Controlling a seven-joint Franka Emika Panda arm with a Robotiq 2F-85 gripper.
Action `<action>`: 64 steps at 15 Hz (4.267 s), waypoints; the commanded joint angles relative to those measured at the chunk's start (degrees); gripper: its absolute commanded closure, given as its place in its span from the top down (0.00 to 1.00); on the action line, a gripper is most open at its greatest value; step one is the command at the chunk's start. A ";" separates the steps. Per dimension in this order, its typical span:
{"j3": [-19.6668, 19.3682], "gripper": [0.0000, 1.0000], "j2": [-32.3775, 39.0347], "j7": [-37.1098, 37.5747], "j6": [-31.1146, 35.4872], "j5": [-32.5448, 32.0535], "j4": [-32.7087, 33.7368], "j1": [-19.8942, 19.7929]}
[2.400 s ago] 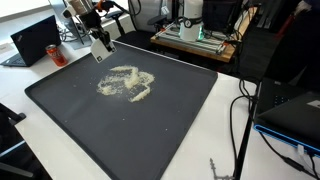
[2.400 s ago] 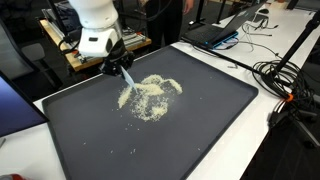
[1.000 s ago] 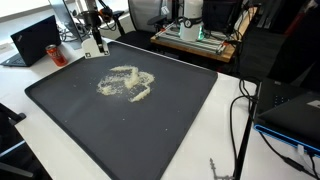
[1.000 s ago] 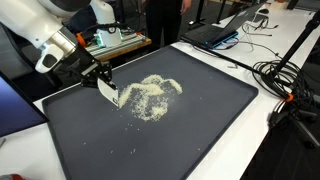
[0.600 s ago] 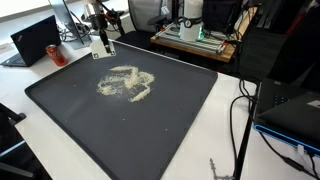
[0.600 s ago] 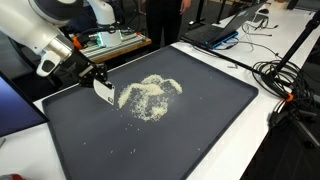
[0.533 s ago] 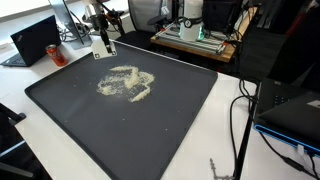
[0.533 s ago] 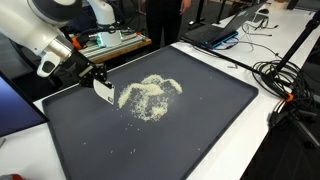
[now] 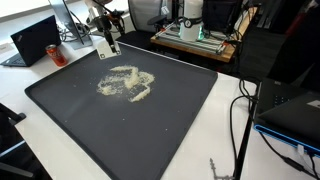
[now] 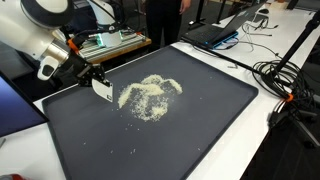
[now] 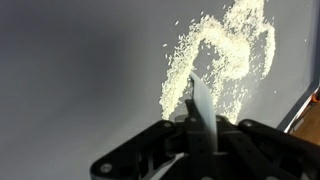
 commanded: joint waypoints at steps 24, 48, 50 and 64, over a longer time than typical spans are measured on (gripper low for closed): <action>-3.99 0.01 -9.81 46.78 34.23 -55.95 -15.21 19.15; -10.45 0.01 2.26 65.73 36.14 -68.91 -7.70 27.87; -11.66 0.01 3.28 66.50 35.91 -69.92 -6.97 29.17; -14.25 0.01 7.37 66.62 35.02 -71.85 -4.70 32.78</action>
